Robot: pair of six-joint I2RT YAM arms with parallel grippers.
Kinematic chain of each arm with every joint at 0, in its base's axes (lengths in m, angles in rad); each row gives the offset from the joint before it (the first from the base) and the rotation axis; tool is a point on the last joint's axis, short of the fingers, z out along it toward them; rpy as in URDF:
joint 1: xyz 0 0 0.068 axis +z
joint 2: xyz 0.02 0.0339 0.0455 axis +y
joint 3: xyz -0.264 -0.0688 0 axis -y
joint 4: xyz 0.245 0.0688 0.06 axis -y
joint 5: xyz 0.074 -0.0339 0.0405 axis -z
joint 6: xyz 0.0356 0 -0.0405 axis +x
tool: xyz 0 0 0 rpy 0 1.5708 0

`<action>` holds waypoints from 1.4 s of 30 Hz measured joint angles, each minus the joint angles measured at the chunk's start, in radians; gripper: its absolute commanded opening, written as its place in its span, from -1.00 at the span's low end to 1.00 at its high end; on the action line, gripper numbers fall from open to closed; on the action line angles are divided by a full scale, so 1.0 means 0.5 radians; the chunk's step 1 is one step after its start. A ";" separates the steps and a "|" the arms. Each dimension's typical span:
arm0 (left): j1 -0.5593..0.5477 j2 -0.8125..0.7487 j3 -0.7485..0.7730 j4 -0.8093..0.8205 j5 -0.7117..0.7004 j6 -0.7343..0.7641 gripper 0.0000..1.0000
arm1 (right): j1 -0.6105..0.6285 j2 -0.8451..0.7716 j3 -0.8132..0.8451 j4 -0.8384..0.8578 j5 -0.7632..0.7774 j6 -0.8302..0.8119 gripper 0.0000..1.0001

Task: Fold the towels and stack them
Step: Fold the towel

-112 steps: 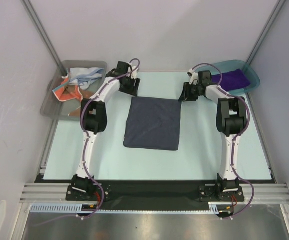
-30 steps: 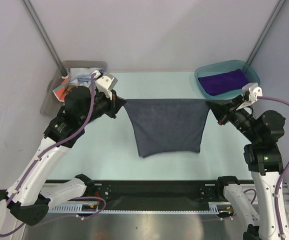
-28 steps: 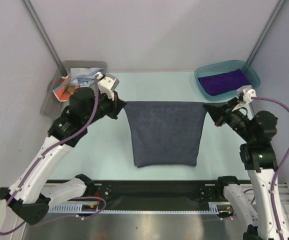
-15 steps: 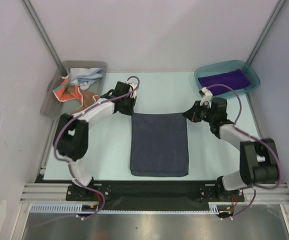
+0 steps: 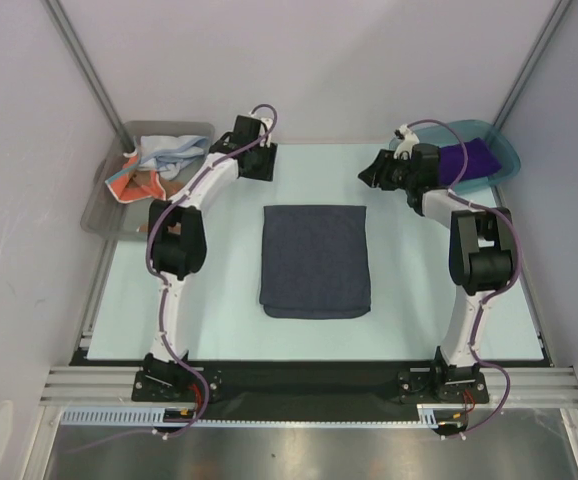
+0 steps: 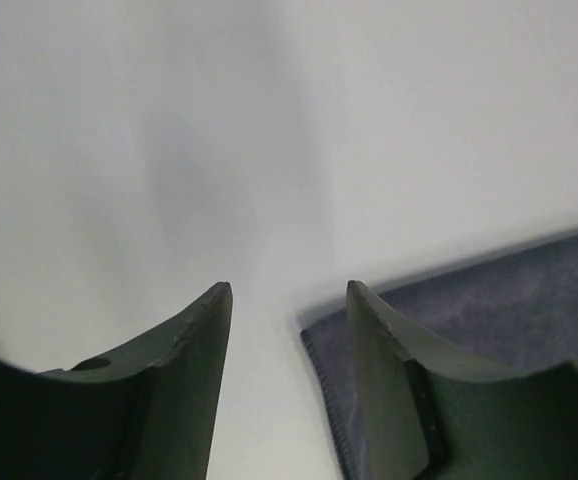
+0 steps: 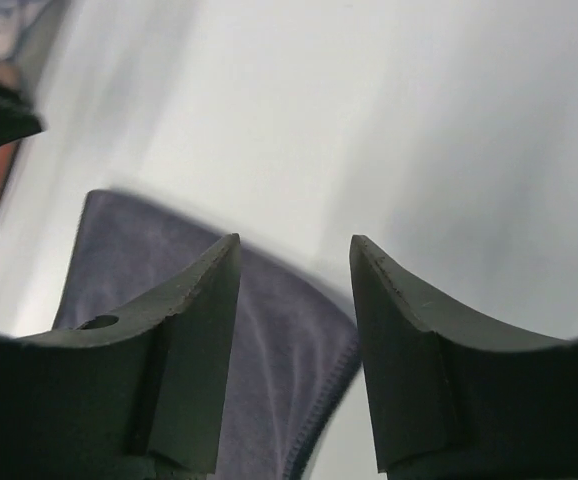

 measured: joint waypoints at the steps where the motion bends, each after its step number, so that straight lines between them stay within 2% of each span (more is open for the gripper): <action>1: -0.001 -0.021 -0.002 -0.026 -0.052 -0.003 0.07 | -0.003 -0.005 0.022 -0.053 0.031 0.002 0.05; 4: -0.008 -0.150 -0.152 -0.117 -0.165 -0.056 0.02 | -0.018 -0.094 0.065 -0.413 0.207 0.057 0.03; 8: -0.061 -0.606 -0.795 -0.146 -0.219 -0.172 0.09 | 0.018 -0.361 0.049 -0.995 0.339 0.143 -0.03; 9: -0.090 -0.752 -0.981 -0.139 -0.217 -0.208 0.09 | 0.043 -0.452 0.022 -1.107 0.362 0.153 -0.11; 14: -0.218 -1.399 -1.764 -0.015 -0.017 -0.375 0.07 | 0.197 -0.993 -0.397 -1.369 0.388 0.204 -0.23; 19: -0.294 -1.615 -2.264 0.215 0.164 -0.562 -0.03 | 0.239 -1.272 -0.868 -1.435 0.351 0.273 -0.27; 28: -0.372 -1.584 -2.593 0.372 0.175 -0.755 -0.25 | 0.372 -1.276 -1.361 -1.372 0.298 0.364 -0.33; 35: -0.388 -1.609 -2.632 0.397 0.092 -0.809 -0.23 | 0.374 -1.281 -1.465 -1.288 0.288 0.392 -0.43; 40: -0.388 -1.623 -2.640 0.400 0.101 -0.828 -0.16 | 0.374 -1.283 -1.465 -1.218 0.266 0.399 -0.66; 42: -0.388 -1.634 -2.641 0.395 0.106 -0.838 -0.15 | 0.374 -1.292 -1.465 -1.217 0.266 0.406 -0.68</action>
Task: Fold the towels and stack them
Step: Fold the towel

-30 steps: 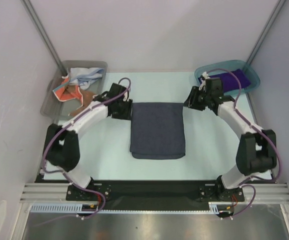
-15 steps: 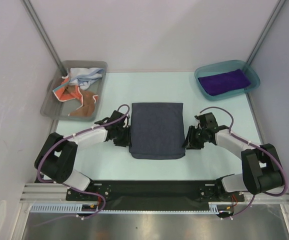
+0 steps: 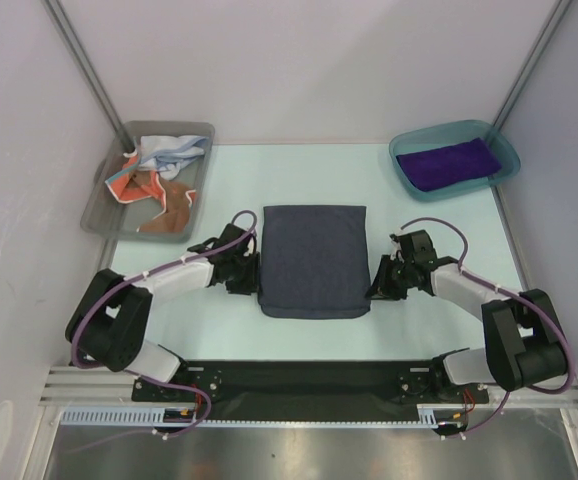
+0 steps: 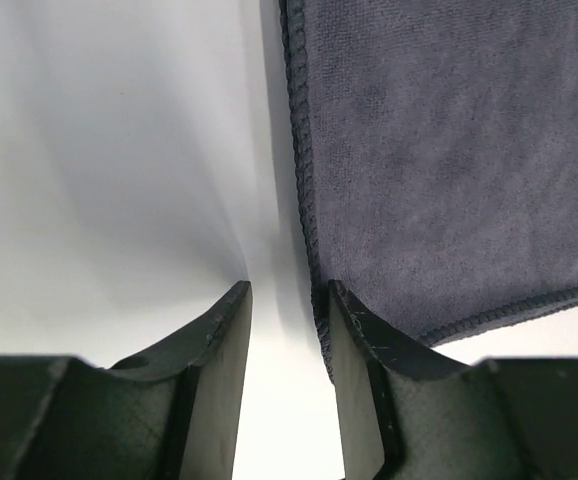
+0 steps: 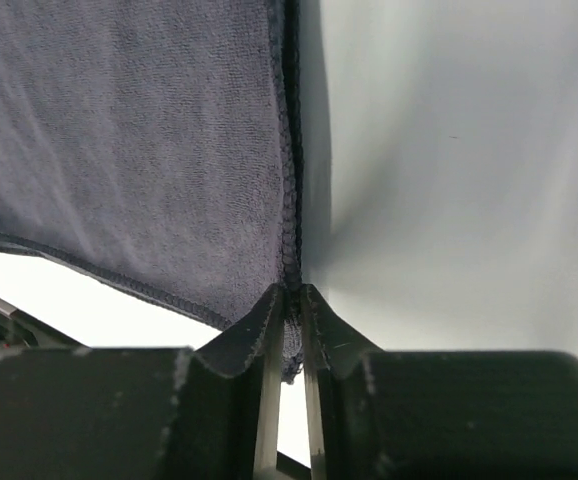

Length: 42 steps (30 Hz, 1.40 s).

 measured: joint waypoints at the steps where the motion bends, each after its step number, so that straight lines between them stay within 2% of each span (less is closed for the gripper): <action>1: 0.000 -0.009 0.000 -0.005 0.003 -0.002 -0.15 | 0.000 -0.008 0.000 -0.001 0.001 0.000 -0.69; 12: -0.002 -0.070 -0.023 0.013 0.135 -0.063 -0.26 | 0.000 -0.091 -0.004 -0.003 0.002 0.007 -0.66; 15: -0.002 -0.077 -0.060 0.017 0.150 -0.078 -0.40 | 0.000 -0.092 -0.008 -0.004 0.002 0.007 -0.74; 17: -0.002 -0.081 -0.072 0.013 0.153 -0.092 -0.56 | 0.000 -0.092 -0.009 -0.004 0.001 0.008 -0.81; 18: -0.002 -0.082 -0.073 0.014 0.156 -0.095 -0.70 | 0.000 -0.092 -0.009 -0.004 0.001 0.008 -0.89; 22: -0.002 -0.092 -0.073 0.008 0.161 -0.105 -1.00 | 0.001 -0.095 -0.009 -0.004 0.000 0.008 -1.00; 31: -0.002 -0.123 -0.010 -0.105 0.150 -0.105 -0.99 | 0.001 -0.120 -0.008 -0.024 -0.008 0.008 -1.00; 32: -0.002 -0.123 0.006 -0.123 0.150 -0.105 -0.96 | 0.001 -0.122 -0.005 -0.033 -0.008 0.007 -1.00; 34: -0.003 -0.123 0.047 -0.153 0.149 -0.098 -0.72 | 0.001 -0.126 0.006 -0.057 -0.008 0.006 -1.00; 39: -0.014 -0.123 0.081 -0.177 0.146 -0.098 -0.53 | 0.001 -0.137 0.018 -0.063 -0.011 0.007 -1.00; 42: -0.024 -0.123 0.081 -0.179 0.146 -0.101 -0.49 | 0.001 -0.140 0.018 -0.063 -0.014 0.006 -1.00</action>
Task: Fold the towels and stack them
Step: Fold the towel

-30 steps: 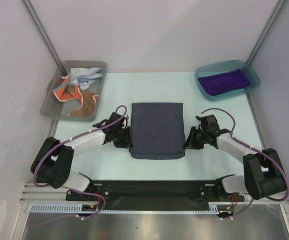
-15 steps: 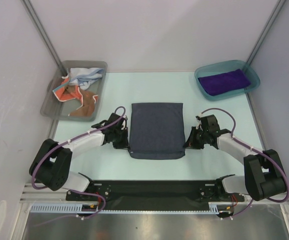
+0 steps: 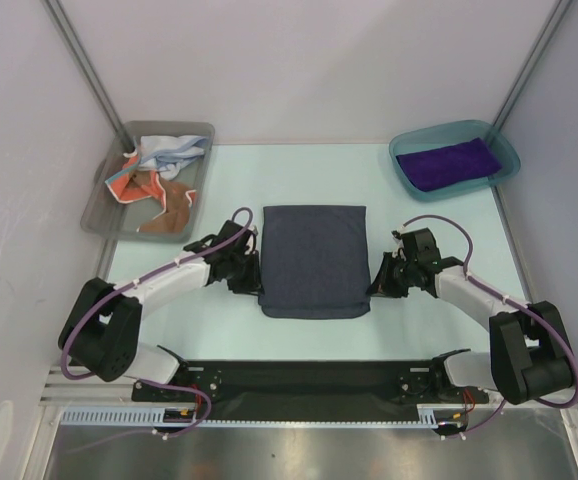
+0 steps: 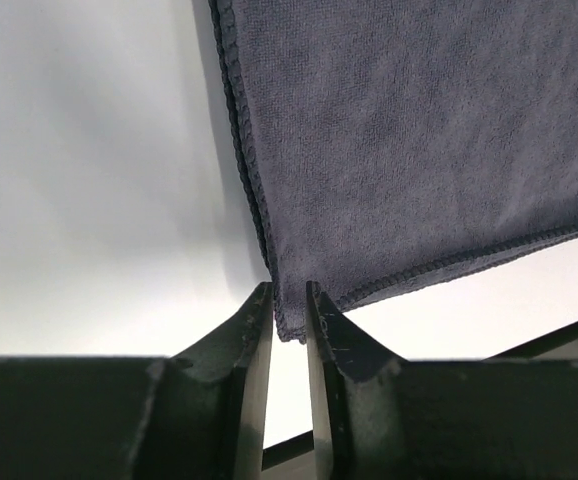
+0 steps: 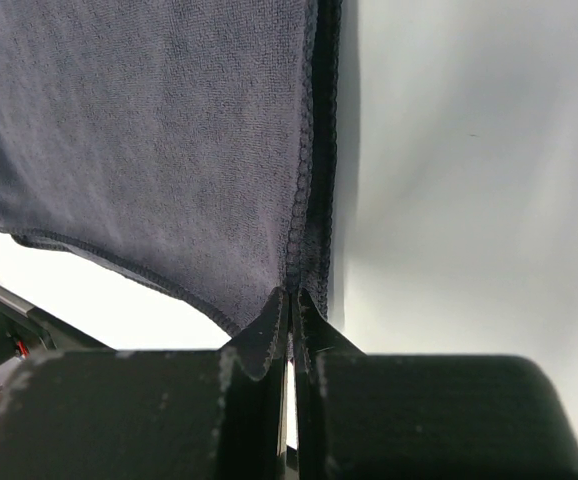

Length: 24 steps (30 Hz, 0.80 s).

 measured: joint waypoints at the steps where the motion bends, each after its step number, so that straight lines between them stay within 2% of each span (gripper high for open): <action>1: -0.005 0.000 -0.002 0.000 0.000 -0.003 -0.47 | 0.000 -0.001 0.000 0.000 0.000 0.000 -1.00; 4: -0.026 0.000 -0.005 0.002 0.001 -0.005 -0.39 | 0.000 -0.001 0.000 0.001 -0.001 0.001 -1.00; 14: -0.107 0.001 -0.018 -0.017 -0.072 -0.008 -0.32 | 0.000 -0.015 -0.001 0.002 -0.002 0.000 -1.00; 17: -0.115 0.001 -0.018 -0.031 -0.105 -0.010 -0.39 | 0.000 -0.023 -0.002 0.003 -0.002 0.001 -1.00; 24: -0.121 0.001 -0.018 -0.030 -0.108 -0.027 -0.70 | 0.000 -0.029 -0.005 0.004 -0.002 0.001 -1.00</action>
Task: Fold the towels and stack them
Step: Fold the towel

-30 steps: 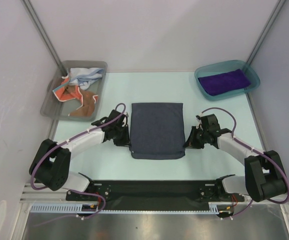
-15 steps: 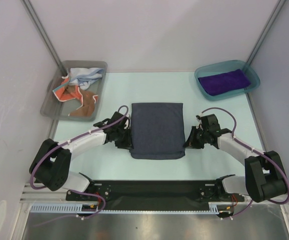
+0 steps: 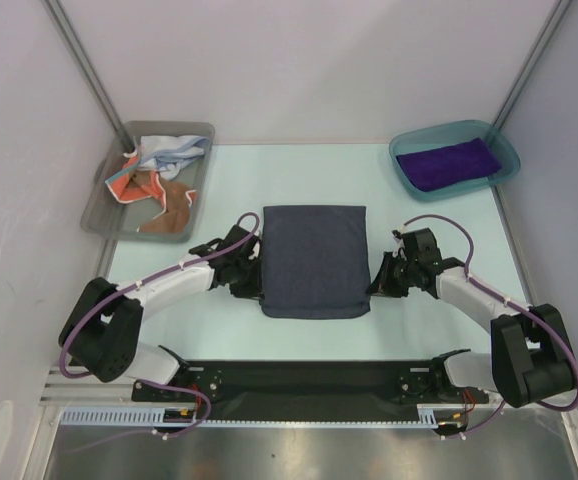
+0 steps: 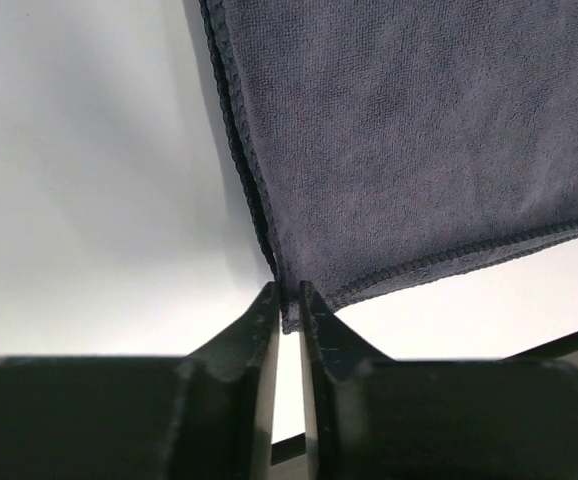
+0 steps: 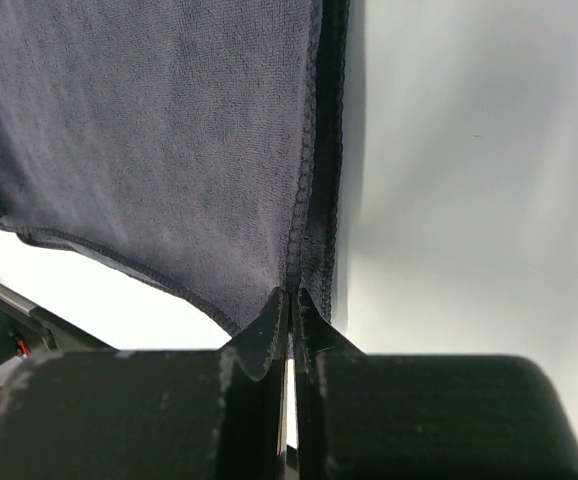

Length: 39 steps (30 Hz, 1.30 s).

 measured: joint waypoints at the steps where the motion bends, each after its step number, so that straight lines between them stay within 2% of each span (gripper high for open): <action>1: 0.000 0.000 0.000 0.000 0.000 -0.001 -0.76 | 0.000 -0.001 -0.001 0.001 0.000 0.000 -1.00; 5: 0.000 0.000 0.000 0.000 0.001 -0.017 -0.99 | 0.000 -0.002 -0.006 0.004 -0.007 0.000 -1.00; 17: -0.001 -0.003 0.055 -0.115 -0.024 -0.019 -0.99 | 0.000 -0.027 0.002 -0.024 -0.016 -0.006 -1.00; 23: -0.018 -0.163 0.138 -0.169 -0.013 -0.043 -0.99 | -0.008 -0.095 0.069 -0.160 -0.014 -0.035 -1.00; 27: -0.056 -0.282 0.031 -0.105 0.013 -0.092 -1.00 | -0.008 -0.188 0.060 -0.219 -0.014 -0.030 -1.00; 33: -0.066 -0.291 -0.218 -0.058 0.019 -0.138 -0.99 | -0.008 -0.219 -0.046 -0.209 -0.013 0.008 -1.00; 39: -0.066 -0.241 -0.249 -0.029 -0.007 -0.137 -0.99 | -0.025 -0.212 -0.105 -0.182 -0.015 0.043 -1.00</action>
